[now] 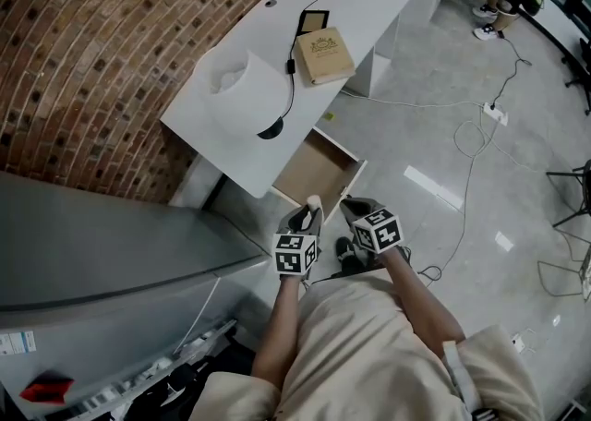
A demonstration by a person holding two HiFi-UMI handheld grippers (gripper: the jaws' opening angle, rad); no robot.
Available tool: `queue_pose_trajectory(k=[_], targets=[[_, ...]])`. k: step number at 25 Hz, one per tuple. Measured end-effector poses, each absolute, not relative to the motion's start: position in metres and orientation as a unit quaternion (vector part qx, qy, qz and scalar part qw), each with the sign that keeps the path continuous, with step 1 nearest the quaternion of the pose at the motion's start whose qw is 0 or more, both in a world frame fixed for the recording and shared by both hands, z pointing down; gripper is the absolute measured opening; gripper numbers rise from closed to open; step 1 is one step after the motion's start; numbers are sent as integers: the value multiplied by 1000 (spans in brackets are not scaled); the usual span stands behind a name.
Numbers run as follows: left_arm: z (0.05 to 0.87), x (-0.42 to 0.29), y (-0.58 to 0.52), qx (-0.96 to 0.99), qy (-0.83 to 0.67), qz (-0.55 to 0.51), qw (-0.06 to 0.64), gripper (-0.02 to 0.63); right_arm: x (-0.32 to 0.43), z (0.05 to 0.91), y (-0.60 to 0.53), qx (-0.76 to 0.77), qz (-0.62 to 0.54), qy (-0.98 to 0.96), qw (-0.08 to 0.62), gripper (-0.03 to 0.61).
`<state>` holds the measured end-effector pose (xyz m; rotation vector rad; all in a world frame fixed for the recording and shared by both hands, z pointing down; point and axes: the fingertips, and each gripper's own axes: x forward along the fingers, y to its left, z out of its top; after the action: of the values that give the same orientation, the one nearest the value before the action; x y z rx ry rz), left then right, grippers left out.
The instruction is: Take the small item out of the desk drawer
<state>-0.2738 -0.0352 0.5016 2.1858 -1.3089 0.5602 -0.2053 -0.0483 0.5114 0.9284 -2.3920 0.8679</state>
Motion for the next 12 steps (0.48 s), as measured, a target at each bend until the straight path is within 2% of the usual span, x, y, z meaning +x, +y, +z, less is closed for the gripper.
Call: queue_pose_trajectory(k=[12], targets=[[502,-275,-37,807,-486,207,264,117,-205,509,-49,333,307,-866,215,25]])
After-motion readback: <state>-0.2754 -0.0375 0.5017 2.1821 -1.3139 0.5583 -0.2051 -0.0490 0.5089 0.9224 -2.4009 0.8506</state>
